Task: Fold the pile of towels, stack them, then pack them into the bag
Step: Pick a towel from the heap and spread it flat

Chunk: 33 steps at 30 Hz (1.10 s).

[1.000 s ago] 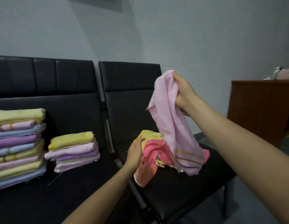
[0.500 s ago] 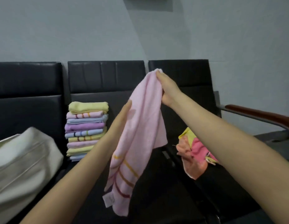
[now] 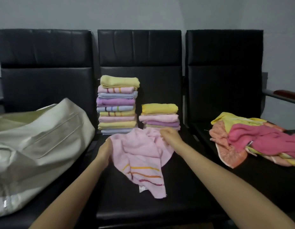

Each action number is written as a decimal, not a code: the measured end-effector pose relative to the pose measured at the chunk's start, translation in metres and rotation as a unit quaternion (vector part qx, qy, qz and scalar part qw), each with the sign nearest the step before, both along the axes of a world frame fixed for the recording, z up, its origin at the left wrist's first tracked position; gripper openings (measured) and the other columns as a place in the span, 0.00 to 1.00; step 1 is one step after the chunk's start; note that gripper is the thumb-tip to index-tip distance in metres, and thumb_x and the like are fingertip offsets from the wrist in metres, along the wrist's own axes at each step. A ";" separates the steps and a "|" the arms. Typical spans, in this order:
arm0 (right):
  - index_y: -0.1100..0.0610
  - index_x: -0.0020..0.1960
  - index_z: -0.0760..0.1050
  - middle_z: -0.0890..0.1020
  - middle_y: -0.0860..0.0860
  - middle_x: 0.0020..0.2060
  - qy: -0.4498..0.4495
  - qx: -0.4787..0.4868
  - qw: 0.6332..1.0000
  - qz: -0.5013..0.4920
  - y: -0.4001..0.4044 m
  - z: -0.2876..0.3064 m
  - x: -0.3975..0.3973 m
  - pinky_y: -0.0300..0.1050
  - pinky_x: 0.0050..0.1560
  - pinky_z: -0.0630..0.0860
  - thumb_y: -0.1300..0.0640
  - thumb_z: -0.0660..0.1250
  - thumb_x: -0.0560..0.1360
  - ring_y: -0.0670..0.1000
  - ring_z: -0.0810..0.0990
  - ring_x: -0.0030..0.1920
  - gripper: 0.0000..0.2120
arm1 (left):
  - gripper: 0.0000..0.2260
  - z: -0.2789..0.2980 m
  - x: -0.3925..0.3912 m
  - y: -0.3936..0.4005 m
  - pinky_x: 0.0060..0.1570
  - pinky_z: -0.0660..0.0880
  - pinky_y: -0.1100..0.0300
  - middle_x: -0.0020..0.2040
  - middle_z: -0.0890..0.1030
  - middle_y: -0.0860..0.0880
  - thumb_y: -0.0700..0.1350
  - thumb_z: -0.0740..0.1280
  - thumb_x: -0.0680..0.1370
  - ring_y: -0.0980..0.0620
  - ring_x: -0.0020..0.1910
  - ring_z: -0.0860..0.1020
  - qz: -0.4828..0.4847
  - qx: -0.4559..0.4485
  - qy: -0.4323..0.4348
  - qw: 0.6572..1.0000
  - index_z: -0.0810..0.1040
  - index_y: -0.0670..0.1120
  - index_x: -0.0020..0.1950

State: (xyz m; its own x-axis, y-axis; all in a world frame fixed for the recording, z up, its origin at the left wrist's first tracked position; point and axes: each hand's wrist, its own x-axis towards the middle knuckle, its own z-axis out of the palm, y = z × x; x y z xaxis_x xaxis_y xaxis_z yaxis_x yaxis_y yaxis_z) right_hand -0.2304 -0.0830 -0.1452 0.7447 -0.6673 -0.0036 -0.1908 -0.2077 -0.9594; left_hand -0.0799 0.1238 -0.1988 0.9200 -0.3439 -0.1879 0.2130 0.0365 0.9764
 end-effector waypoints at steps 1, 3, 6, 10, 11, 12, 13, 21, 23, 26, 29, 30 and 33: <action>0.57 0.44 0.76 0.78 0.51 0.39 0.032 -0.038 0.999 -0.012 0.001 -0.027 -0.009 0.43 0.38 0.69 0.54 0.63 0.78 0.52 0.77 0.44 0.08 | 0.11 -0.010 0.002 0.007 0.58 0.73 0.54 0.62 0.79 0.40 0.48 0.60 0.82 0.47 0.53 0.77 0.006 -0.019 -0.004 1.000 0.81 0.46 0.51; 0.57 0.38 0.74 0.76 0.50 0.33 0.088 -0.120 0.988 -0.035 0.005 -0.065 -0.019 0.44 0.37 0.67 0.48 0.66 0.76 0.50 0.74 0.37 0.14 | 0.11 -0.017 0.001 0.014 0.53 0.75 0.55 0.61 0.79 0.41 0.49 0.62 0.78 0.48 0.53 0.79 0.007 -0.049 -0.024 0.998 0.81 0.46 0.52; 0.54 0.33 0.70 0.72 0.49 0.29 0.128 -0.226 0.966 0.004 0.013 -0.075 -0.012 0.47 0.38 0.68 0.37 0.65 0.73 0.49 0.71 0.32 0.22 | 0.15 -0.014 -0.006 0.015 0.58 0.76 0.50 0.58 0.82 0.48 0.53 0.64 0.73 0.49 0.57 0.80 -0.070 0.010 -0.125 0.990 0.83 0.51 0.56; 0.50 0.46 0.76 0.75 0.48 0.43 0.180 -0.312 0.932 0.047 0.023 -0.074 -0.011 0.46 0.50 0.72 0.34 0.64 0.72 0.50 0.74 0.47 0.20 | 0.11 -0.018 -0.020 0.008 0.49 0.77 0.57 0.53 0.83 0.50 0.51 0.67 0.77 0.52 0.53 0.81 -0.067 0.107 -0.186 0.975 0.82 0.50 0.56; 0.50 0.46 0.76 0.75 0.48 0.44 0.172 -0.311 0.933 0.053 0.022 -0.074 -0.012 0.47 0.51 0.71 0.36 0.64 0.73 0.50 0.74 0.47 0.18 | 0.12 -0.018 -0.025 0.007 0.47 0.77 0.58 0.52 0.83 0.49 0.52 0.68 0.76 0.52 0.52 0.81 -0.065 0.119 -0.190 0.972 0.82 0.49 0.56; 0.52 0.43 0.76 0.76 0.49 0.42 0.160 -0.304 0.937 0.058 0.021 -0.075 -0.014 0.47 0.50 0.70 0.38 0.65 0.73 0.51 0.74 0.46 0.17 | 0.14 -0.021 -0.029 0.007 0.47 0.77 0.57 0.51 0.83 0.49 0.54 0.68 0.75 0.51 0.52 0.81 -0.061 0.126 -0.190 0.972 0.81 0.49 0.57; 0.56 0.40 0.76 0.77 0.51 0.40 0.147 -0.289 0.944 0.058 0.020 -0.076 -0.016 0.46 0.48 0.69 0.41 0.66 0.74 0.51 0.75 0.44 0.17 | 0.16 -0.023 -0.034 0.007 0.47 0.77 0.55 0.50 0.83 0.49 0.55 0.67 0.73 0.51 0.50 0.81 -0.051 0.135 -0.191 0.971 0.81 0.48 0.56; 0.58 0.52 0.77 0.79 0.49 0.44 0.019 -0.076 0.996 0.048 0.018 -0.077 -0.024 0.40 0.43 0.72 0.50 0.67 0.77 0.47 0.77 0.47 0.11 | 0.21 -0.031 -0.059 0.020 0.27 0.61 0.58 0.27 0.69 0.45 0.55 0.62 0.65 0.53 0.27 0.65 0.018 0.209 -0.304 0.929 0.69 0.35 0.32; 0.48 0.62 0.71 0.77 0.46 0.48 0.038 -0.079 0.994 0.066 0.019 -0.076 -0.022 0.40 0.47 0.73 0.44 0.69 0.75 0.46 0.76 0.50 0.18 | 0.21 -0.032 -0.060 0.020 0.30 0.63 0.57 0.29 0.71 0.46 0.56 0.62 0.67 0.53 0.29 0.66 0.003 0.207 -0.304 0.930 0.70 0.36 0.34; 0.44 0.61 0.72 0.76 0.46 0.47 0.106 -0.166 0.975 0.098 0.018 -0.074 -0.014 0.46 0.53 0.73 0.38 0.67 0.73 0.48 0.75 0.49 0.20 | 0.16 -0.032 -0.064 0.019 0.33 0.63 0.57 0.31 0.70 0.48 0.50 0.65 0.74 0.54 0.31 0.66 -0.031 0.190 -0.302 0.934 0.69 0.39 0.35; 0.53 0.40 0.74 0.72 0.48 0.36 0.136 -0.231 0.957 0.108 0.016 -0.076 -0.010 0.46 0.44 0.67 0.41 0.66 0.74 0.47 0.71 0.38 0.15 | 0.16 -0.035 -0.062 0.017 0.32 0.61 0.57 0.30 0.68 0.50 0.48 0.64 0.76 0.56 0.31 0.64 -0.043 0.169 -0.307 0.936 0.67 0.40 0.34; 0.54 0.38 0.73 0.71 0.48 0.35 0.137 -0.232 0.958 0.102 0.015 -0.077 -0.010 0.46 0.41 0.66 0.43 0.67 0.74 0.48 0.69 0.37 0.16 | 0.16 -0.035 -0.061 0.016 0.32 0.60 0.57 0.29 0.67 0.51 0.46 0.64 0.78 0.56 0.30 0.63 -0.043 0.165 -0.308 0.936 0.66 0.41 0.33; 0.59 0.37 0.72 0.71 0.51 0.35 0.065 -0.184 0.977 0.083 0.016 -0.081 -0.014 0.47 0.39 0.65 0.49 0.67 0.74 0.49 0.68 0.36 0.14 | 0.13 -0.033 -0.062 0.018 0.33 0.65 0.59 0.32 0.72 0.51 0.43 0.61 0.80 0.57 0.33 0.68 -0.004 0.128 -0.283 0.950 0.73 0.41 0.36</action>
